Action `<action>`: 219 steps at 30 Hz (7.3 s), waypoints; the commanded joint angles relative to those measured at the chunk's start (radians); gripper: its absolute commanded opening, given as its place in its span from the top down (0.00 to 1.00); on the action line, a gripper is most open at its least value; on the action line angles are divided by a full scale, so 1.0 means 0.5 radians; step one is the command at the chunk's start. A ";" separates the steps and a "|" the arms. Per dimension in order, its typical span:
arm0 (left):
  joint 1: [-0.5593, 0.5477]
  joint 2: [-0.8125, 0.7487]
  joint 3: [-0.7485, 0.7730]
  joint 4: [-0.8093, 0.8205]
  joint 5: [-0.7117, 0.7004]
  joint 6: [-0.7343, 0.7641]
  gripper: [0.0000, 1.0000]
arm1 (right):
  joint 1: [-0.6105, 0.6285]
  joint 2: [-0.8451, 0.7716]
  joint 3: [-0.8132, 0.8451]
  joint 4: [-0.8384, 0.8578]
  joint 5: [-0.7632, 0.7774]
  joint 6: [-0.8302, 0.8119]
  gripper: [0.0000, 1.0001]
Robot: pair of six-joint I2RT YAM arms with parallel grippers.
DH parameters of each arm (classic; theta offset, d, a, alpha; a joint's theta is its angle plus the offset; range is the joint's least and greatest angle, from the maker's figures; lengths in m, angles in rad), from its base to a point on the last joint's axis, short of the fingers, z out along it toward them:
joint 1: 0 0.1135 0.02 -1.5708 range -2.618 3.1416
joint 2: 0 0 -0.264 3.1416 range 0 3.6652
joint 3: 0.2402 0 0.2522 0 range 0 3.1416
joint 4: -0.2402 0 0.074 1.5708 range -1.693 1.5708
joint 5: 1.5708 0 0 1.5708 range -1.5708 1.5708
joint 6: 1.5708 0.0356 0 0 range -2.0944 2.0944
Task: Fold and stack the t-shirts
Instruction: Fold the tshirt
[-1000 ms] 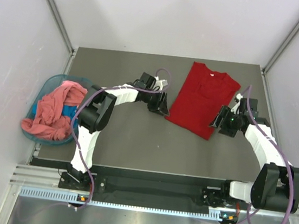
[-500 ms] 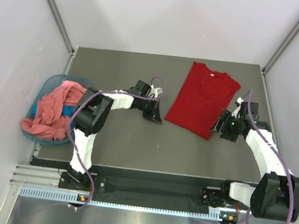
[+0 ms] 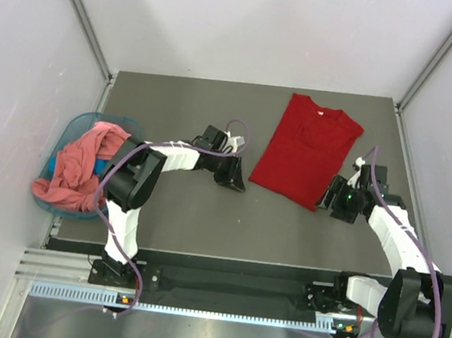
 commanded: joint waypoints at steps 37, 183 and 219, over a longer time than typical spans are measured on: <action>0.007 0.377 0.573 -0.145 0.033 0.146 1.00 | -0.007 0.429 -0.302 0.688 -0.090 0.185 0.91; 0.004 1.018 1.951 0.245 -0.427 -0.050 1.00 | 0.064 1.245 0.980 0.813 0.113 0.176 0.67; 0.031 1.058 1.862 0.365 -0.350 -0.115 1.00 | -0.047 2.064 1.692 0.975 0.122 0.434 0.78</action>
